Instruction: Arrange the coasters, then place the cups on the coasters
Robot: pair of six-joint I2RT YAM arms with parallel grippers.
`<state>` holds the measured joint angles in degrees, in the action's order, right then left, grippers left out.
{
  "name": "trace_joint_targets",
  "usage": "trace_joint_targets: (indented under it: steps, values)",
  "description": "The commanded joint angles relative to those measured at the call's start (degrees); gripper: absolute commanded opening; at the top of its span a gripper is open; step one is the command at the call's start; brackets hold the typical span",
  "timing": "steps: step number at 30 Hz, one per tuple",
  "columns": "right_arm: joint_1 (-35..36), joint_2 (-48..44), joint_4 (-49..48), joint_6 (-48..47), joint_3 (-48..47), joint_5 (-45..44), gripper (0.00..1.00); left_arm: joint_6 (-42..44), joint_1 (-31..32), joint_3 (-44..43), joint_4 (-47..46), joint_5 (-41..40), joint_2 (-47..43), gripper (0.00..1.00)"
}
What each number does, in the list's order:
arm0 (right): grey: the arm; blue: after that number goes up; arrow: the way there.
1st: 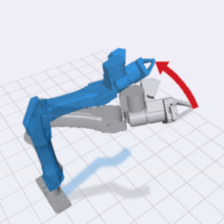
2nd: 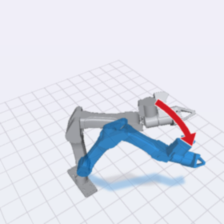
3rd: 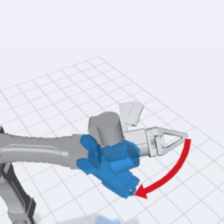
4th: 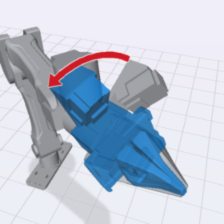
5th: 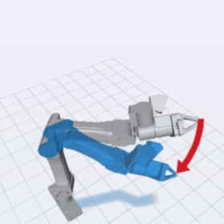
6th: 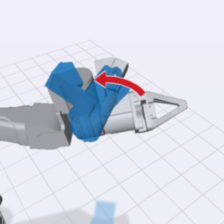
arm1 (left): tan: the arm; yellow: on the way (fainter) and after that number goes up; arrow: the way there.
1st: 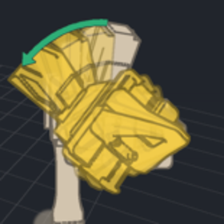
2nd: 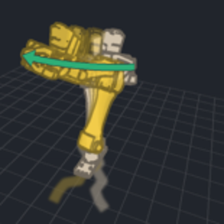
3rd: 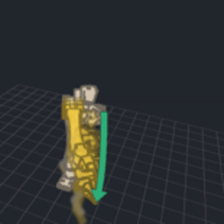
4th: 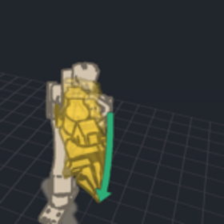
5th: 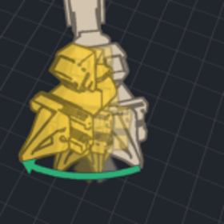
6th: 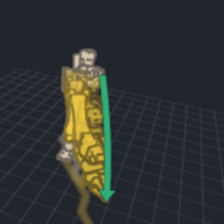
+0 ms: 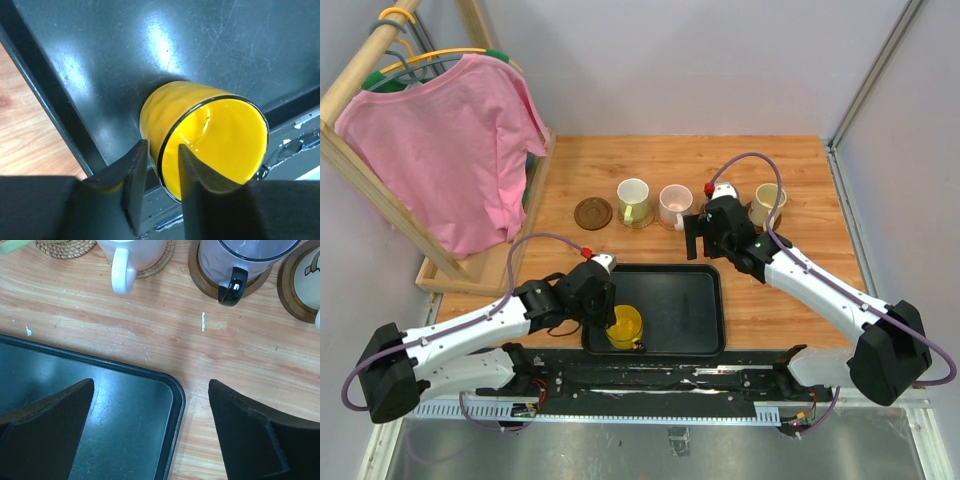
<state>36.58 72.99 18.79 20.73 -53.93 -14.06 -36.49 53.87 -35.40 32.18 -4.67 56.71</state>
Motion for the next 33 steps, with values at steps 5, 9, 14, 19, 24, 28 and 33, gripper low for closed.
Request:
trace_joint_targets:
  steps: [5, 9, 14, 19, 24, 28, 33]
  values:
    - [0.1, -1.7, 1.1, 0.9, 0.3, -0.8, 0.98, 1.8, 0.6, 0.2, -5.4, -7.0, 2.4, 0.22]
    - [0.1, -2.8, 1.0, 1.0, 0.6, -1.8, 0.98, 5.8, 0.6, -0.8, -9.5, -12.6, 3.8, 0.16]
    - [0.2, -3.3, 0.9, 1.4, 1.4, -2.4, 0.98, 12.8, 0.6, -1.4, -17.0, -18.1, 6.4, 0.13]
    - [0.2, -3.4, 1.0, 1.8, 1.8, -1.8, 0.98, 22.2, 0.6, -2.9, -24.2, -20.6, 9.2, 0.21]
    - [0.2, -3.9, 1.1, 2.3, 2.2, -1.7, 0.98, 26.6, 0.6, -6.0, -26.9, -19.4, 10.2, 0.42]
    - [0.1, -4.1, 1.2, 2.5, 2.6, -2.2, 0.99, 26.8, 0.6, -7.3, -26.5, -19.4, 8.5, 0.58]
    - [0.2, -3.6, 0.9, 2.9, 2.9, -3.2, 0.83, 23.4, 0.6, -7.3, -23.1, -18.0, 4.7, 0.82]
